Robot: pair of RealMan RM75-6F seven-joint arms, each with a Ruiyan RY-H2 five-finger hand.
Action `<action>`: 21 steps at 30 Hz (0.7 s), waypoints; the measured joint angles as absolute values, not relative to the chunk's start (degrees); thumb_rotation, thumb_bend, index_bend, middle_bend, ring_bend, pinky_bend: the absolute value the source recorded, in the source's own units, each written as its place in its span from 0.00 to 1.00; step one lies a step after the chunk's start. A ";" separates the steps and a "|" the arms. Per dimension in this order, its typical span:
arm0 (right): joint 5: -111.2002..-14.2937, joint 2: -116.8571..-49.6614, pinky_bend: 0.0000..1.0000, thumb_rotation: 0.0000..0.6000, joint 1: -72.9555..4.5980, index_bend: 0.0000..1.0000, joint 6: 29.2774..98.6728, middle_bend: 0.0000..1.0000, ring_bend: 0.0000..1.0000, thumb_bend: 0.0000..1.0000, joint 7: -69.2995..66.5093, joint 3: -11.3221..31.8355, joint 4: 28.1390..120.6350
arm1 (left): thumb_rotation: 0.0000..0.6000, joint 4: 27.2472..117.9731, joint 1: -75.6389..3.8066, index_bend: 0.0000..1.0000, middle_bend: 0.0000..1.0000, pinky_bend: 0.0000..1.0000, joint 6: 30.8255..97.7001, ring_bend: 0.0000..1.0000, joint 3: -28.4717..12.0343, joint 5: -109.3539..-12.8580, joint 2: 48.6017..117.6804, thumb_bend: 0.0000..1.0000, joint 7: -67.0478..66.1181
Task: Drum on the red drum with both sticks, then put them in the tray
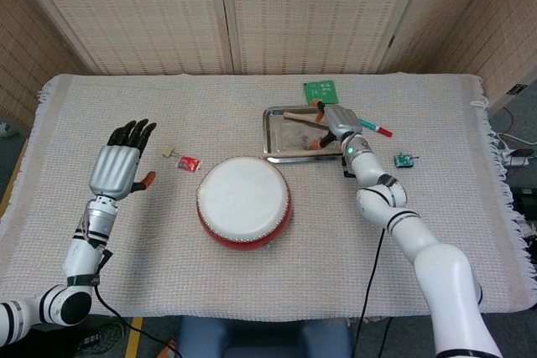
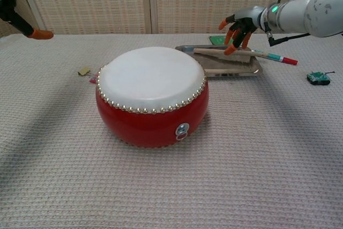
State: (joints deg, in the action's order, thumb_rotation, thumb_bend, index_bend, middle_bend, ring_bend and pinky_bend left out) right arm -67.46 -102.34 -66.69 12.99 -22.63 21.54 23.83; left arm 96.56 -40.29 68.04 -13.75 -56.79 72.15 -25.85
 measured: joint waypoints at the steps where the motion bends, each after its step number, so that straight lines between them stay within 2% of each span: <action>1: -67.98 -101.04 0.41 1.00 -65.94 0.15 13.84 0.28 0.17 0.13 -22.91 21.37 25.64 | 1.00 96.52 -40.12 0.00 0.00 0.11 68.07 0.00 -13.70 -57.01 72.03 0.29 -25.54; 9: -70.93 -90.51 0.41 1.00 -59.45 0.15 21.62 0.28 0.17 0.13 -22.99 19.61 41.29 | 1.00 96.24 -37.99 0.00 0.00 0.11 69.04 0.00 -13.14 -58.58 70.33 0.29 -23.04; 14: -71.65 -81.96 0.40 1.00 -52.60 0.15 30.88 0.27 0.17 0.13 -18.62 17.81 56.46 | 1.00 95.90 -35.69 0.00 0.00 0.11 70.44 0.00 -12.79 -59.56 69.35 0.29 -19.94; 17: -71.52 -76.88 0.33 1.00 -47.54 0.13 38.19 0.23 0.12 0.13 -13.82 16.51 66.32 | 1.00 95.75 -33.79 0.00 0.00 0.11 71.85 0.00 -12.27 -60.75 68.58 0.29 -18.10; 21: -71.55 -70.62 0.16 1.00 -40.04 0.05 48.99 0.16 0.03 0.13 -7.63 14.32 78.31 | 1.00 95.82 -31.13 0.00 0.00 0.11 74.01 0.00 -10.94 -62.94 67.69 0.29 -16.55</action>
State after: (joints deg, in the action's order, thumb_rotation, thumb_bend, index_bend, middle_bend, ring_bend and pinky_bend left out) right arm -71.55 -70.62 -40.04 48.99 -7.63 14.32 78.31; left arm 95.82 -31.13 74.01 -10.94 -62.94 67.69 -16.55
